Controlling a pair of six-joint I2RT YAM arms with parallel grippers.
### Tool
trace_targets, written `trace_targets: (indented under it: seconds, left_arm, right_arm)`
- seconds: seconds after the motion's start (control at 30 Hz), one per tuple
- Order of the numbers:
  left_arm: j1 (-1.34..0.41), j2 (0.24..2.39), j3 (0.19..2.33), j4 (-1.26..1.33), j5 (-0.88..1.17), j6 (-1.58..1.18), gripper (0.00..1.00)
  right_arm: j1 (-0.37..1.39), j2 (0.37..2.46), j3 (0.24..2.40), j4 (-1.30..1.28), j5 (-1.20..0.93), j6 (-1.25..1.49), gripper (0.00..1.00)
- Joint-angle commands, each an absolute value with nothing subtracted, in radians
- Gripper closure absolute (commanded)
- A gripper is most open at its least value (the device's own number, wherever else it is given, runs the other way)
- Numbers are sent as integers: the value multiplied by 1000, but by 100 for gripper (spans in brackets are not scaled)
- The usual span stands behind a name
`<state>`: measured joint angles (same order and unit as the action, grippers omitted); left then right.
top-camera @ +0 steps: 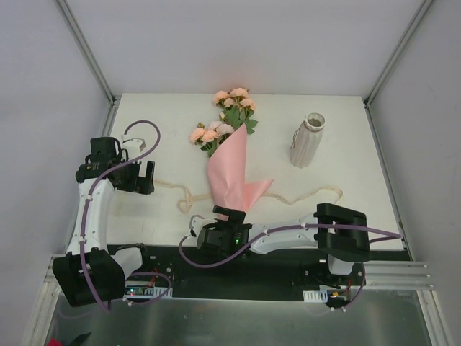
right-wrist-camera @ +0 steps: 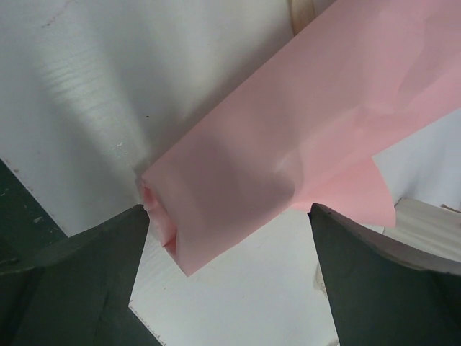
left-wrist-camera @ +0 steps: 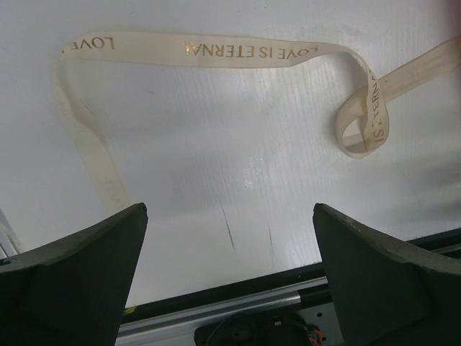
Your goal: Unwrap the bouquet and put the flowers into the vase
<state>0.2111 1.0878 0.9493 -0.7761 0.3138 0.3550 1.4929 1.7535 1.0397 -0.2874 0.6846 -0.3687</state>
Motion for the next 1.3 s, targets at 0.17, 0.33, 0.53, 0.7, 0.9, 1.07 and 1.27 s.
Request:
trace_targets:
  seconds: [0.17, 0.33, 0.53, 0.7, 0.9, 1.07, 1.27]
  left_arm:
    - [215, 1081, 930, -747, 330, 359, 1]
    - [215, 1078, 934, -747, 330, 357, 1]
    - [213, 1068, 943, -747, 324, 359, 1]
    - [215, 1060, 946, -747, 321, 364, 1]
    - [215, 1062, 946, -747, 324, 362, 1]
    - [213, 1058, 948, -747, 322, 364, 1]
    - [213, 1052, 946, -749, 318, 371, 1]
  right_arm:
    - [1499, 1764, 1026, -207, 833, -396, 1]
    - [1500, 1666, 996, -138, 903, -370, 4]
    - [1499, 1519, 937, -100, 936, -301, 5]
    - [1500, 1447, 901, -97, 960, -267, 5]
    - [1500, 1399, 867, -109, 957, -193, 5]
    - [1506, 1419, 876, -123, 861, -178, 4]
    - [1519, 1508, 910, -92, 893, -216, 2]
